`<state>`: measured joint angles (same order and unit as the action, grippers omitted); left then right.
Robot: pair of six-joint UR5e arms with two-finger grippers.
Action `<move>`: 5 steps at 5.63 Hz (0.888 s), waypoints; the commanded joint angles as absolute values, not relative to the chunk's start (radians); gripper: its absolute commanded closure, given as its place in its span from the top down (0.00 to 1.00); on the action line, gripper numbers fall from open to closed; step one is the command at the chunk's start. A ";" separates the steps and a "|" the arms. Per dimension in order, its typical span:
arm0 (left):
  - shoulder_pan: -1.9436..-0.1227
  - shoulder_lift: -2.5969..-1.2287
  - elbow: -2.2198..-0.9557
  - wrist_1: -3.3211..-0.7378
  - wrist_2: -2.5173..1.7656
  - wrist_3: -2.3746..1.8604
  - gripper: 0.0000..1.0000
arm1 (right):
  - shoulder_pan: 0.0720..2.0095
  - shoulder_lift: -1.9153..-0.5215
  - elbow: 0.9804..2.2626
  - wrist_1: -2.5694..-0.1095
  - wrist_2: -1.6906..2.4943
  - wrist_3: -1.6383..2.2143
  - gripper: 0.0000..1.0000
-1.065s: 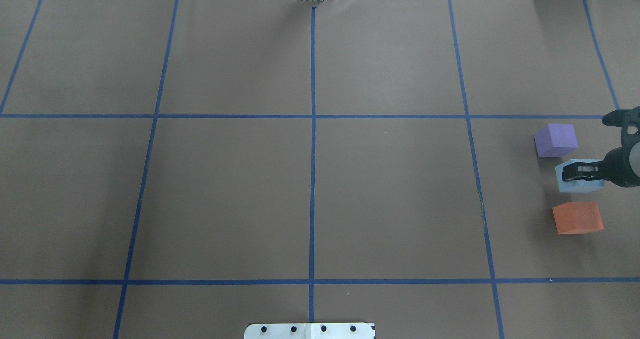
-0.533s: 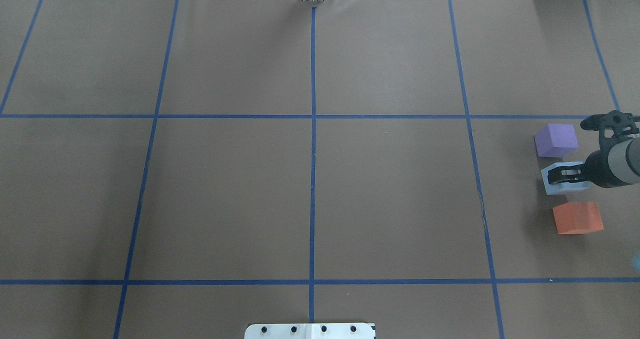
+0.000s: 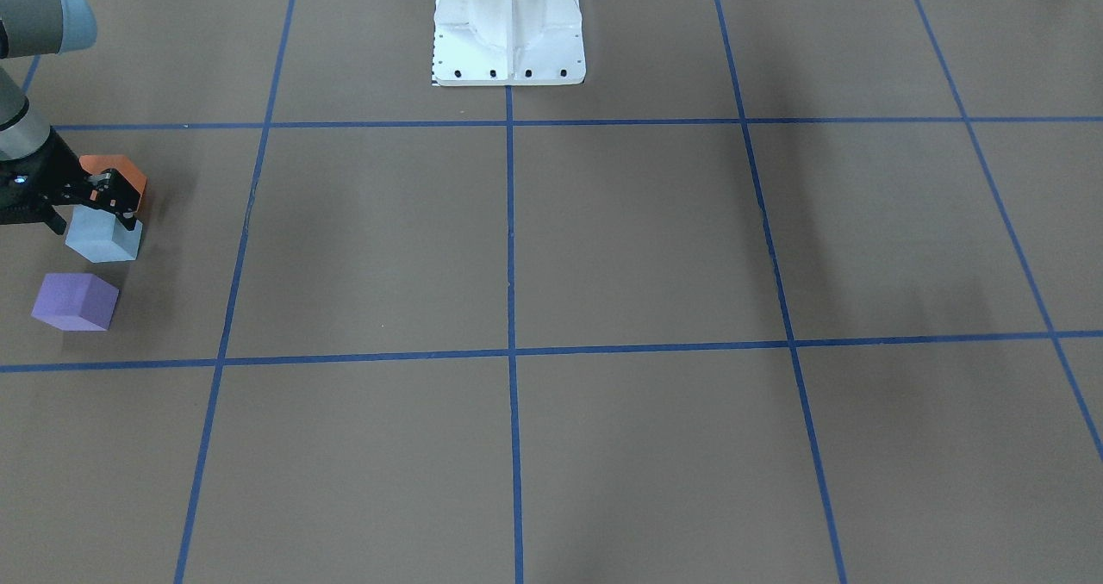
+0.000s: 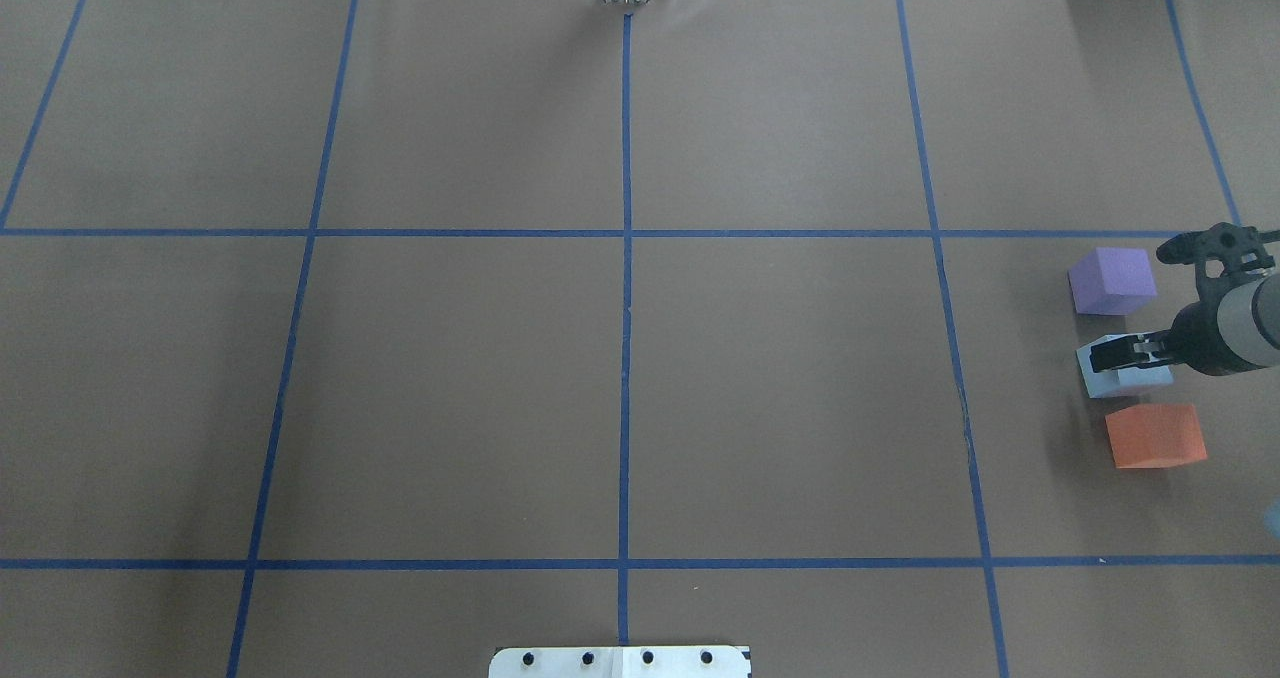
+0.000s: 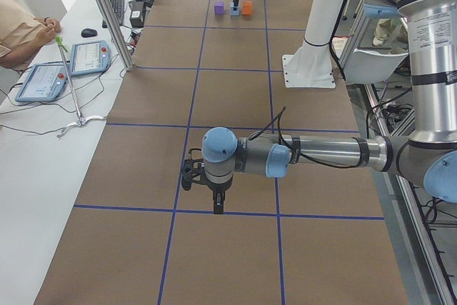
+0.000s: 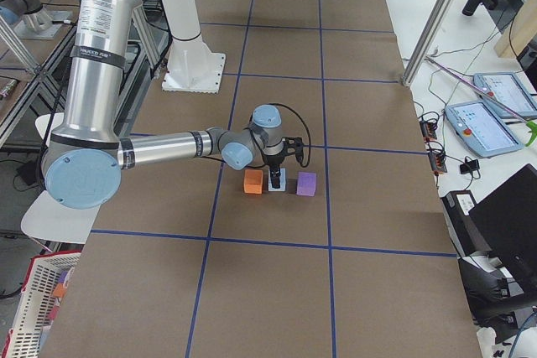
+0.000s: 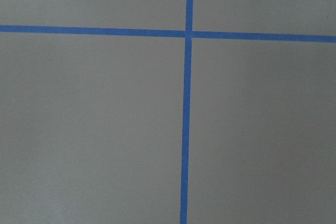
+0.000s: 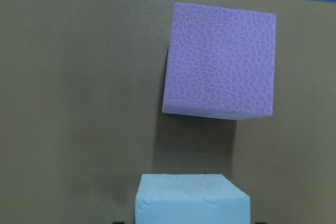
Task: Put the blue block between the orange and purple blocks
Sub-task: 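Open the right gripper and lift it away from the cubes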
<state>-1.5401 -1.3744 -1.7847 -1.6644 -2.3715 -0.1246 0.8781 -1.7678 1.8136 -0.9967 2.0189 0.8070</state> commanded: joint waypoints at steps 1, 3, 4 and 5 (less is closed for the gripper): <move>-1.542 -1.374 -1.786 -1.664 -2.372 -0.124 1.00 | 1.039 -1.772 1.816 -1.034 2.135 0.612 1.00; -1.540 -1.373 -1.786 -1.666 -2.372 -0.123 1.00 | 1.274 -1.764 1.812 -1.214 2.250 0.243 1.00; -1.542 -1.373 -1.786 -1.666 -2.372 -0.121 1.00 | 1.393 -1.766 1.834 -1.339 2.290 0.091 1.00; -1.542 -1.373 -1.781 -1.666 -2.372 -0.120 1.00 | 1.476 -1.766 1.856 -1.438 2.290 -0.023 0.99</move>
<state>-1.5411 -1.3729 -1.7840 -1.6658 -2.3716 -0.1211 1.3884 -1.7655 1.8371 -1.3406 2.2776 0.0972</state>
